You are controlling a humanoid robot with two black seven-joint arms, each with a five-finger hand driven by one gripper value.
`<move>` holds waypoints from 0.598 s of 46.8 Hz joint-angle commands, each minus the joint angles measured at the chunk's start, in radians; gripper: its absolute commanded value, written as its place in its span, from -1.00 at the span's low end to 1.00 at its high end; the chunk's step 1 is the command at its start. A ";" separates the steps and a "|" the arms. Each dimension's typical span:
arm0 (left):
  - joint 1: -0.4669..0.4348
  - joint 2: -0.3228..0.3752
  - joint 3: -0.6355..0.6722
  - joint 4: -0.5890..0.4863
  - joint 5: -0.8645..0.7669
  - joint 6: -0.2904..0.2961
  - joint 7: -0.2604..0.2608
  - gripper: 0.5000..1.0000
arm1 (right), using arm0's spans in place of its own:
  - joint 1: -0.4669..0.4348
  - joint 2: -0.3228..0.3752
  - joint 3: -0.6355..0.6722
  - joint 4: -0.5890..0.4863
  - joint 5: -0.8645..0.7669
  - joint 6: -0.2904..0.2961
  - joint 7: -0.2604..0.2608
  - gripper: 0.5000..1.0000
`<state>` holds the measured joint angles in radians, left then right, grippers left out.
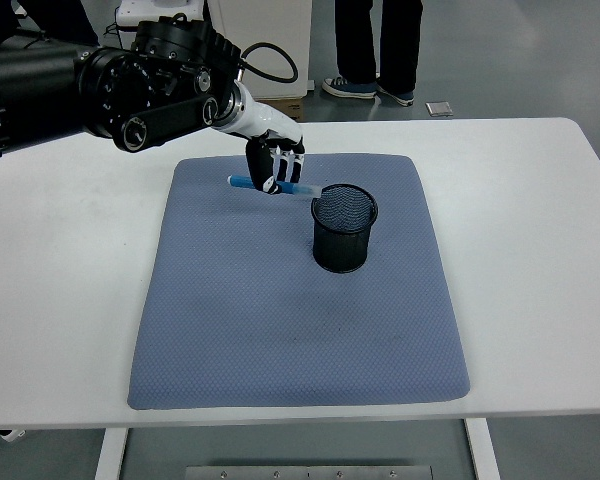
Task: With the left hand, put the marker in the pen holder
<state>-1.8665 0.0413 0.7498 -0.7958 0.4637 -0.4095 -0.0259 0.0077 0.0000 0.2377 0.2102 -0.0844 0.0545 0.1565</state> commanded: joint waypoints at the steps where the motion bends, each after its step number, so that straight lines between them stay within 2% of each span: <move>1: 0.000 0.000 -0.032 0.010 -0.005 0.002 0.000 -1.00 | 0.000 0.000 0.000 0.000 0.000 0.001 0.000 1.00; 20: 0.020 -0.032 -0.173 0.013 -0.106 0.012 0.001 -1.00 | 0.000 0.000 0.000 0.000 0.000 -0.001 0.000 1.00; 28: 0.036 -0.041 -0.196 0.013 -0.160 0.035 0.000 -1.00 | 0.000 0.000 0.000 0.000 0.000 0.001 0.000 1.00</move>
<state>-1.8335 0.0009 0.5597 -0.7821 0.3254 -0.3836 -0.0248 0.0077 0.0000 0.2377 0.2102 -0.0844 0.0541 0.1566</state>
